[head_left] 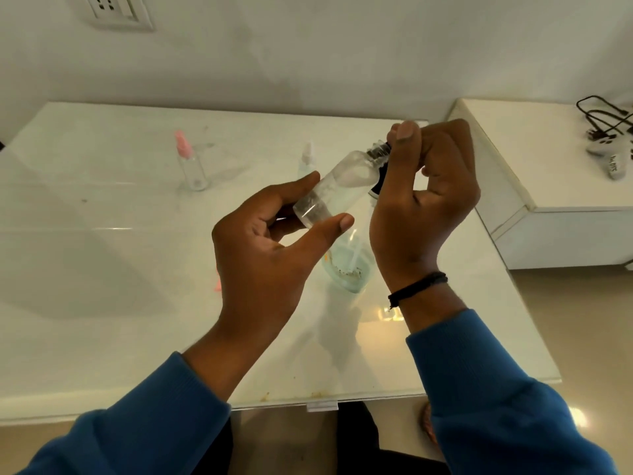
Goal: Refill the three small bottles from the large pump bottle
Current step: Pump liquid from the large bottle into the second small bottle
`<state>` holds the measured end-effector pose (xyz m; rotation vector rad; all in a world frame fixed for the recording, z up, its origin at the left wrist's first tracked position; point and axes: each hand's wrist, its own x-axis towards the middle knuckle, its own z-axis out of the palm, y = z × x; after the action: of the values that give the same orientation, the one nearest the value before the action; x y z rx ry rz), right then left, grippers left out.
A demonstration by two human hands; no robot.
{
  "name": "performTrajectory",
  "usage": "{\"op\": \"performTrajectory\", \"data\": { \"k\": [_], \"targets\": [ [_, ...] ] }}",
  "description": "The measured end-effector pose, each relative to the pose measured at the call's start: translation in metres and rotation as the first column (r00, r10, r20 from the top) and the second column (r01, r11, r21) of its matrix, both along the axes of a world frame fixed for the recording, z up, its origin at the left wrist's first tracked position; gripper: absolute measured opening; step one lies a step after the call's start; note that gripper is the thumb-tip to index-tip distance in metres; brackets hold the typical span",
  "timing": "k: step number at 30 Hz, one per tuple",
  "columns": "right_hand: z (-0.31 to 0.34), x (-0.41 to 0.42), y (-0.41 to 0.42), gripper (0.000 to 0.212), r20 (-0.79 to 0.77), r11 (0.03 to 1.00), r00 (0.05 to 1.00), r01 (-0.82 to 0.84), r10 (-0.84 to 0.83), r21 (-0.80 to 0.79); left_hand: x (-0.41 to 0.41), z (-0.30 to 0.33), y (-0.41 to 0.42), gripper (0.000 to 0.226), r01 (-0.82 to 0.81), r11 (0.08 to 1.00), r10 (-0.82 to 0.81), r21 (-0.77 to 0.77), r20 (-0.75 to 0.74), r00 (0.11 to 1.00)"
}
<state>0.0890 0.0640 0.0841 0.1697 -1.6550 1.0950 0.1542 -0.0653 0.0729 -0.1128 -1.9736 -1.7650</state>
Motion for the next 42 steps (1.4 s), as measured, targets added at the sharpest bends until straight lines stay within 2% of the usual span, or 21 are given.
{"op": "performTrajectory", "data": {
  "k": [42],
  "targets": [
    [-0.0046,0.0018,-0.0002,0.035,-0.006,1.000,1.000,0.027,-0.027,0.016,0.0017,-0.0010,0.0001,0.047,0.007,1.000,-0.008,0.025,0.004,1.000]
  ]
}}
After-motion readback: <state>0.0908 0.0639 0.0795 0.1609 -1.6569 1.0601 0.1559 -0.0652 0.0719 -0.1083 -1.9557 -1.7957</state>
